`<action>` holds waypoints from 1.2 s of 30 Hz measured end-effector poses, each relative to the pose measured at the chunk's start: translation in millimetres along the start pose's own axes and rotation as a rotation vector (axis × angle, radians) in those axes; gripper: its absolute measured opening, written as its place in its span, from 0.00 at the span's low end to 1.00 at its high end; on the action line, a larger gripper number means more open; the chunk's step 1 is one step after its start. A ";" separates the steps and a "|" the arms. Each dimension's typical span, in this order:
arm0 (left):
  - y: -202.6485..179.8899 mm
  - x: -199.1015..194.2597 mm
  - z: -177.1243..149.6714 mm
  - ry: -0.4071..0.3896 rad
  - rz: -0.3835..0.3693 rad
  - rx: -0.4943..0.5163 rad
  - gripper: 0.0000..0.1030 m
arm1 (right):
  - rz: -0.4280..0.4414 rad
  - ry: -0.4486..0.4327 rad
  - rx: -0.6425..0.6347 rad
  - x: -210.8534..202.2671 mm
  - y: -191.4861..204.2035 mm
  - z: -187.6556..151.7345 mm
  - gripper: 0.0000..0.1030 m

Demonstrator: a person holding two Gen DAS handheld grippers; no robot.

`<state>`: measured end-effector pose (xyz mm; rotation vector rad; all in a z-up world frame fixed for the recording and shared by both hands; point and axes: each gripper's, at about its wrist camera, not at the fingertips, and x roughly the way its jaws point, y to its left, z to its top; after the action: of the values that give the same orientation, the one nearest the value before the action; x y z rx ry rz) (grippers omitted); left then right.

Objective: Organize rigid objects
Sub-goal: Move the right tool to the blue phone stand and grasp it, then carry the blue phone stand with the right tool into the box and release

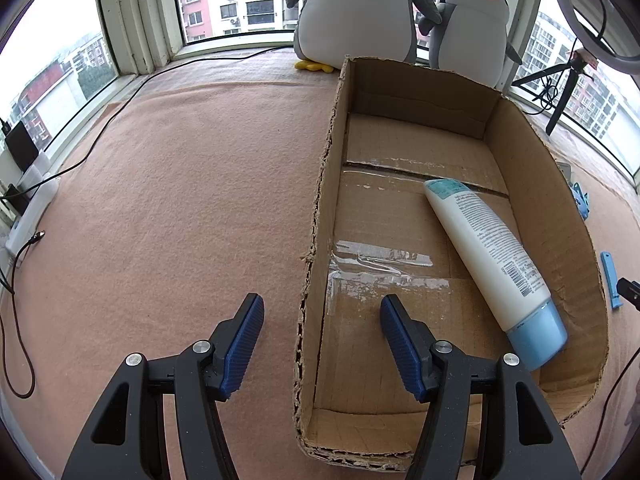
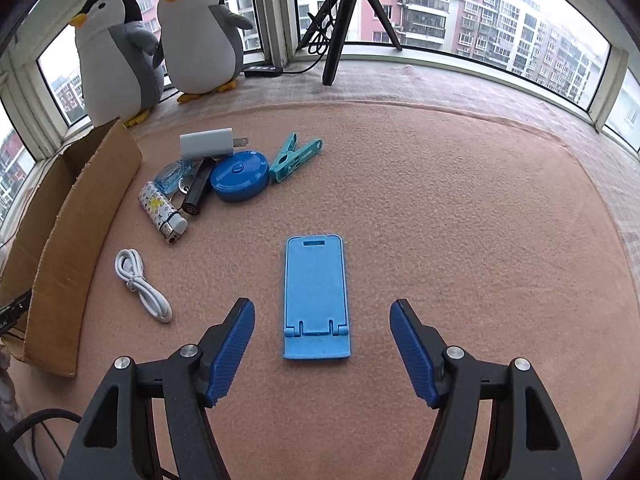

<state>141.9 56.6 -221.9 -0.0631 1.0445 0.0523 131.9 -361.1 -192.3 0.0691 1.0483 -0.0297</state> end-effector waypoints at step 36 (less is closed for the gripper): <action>1.8 -0.1 0.1 -0.003 -0.004 -0.001 0.63 | 0.129 -0.099 -0.078 -39.9 50.6 23.4 0.32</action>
<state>141.8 58.4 -221.8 -0.0662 1.0417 0.0494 135.1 -312.6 -143.9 0.0636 0.9434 0.1238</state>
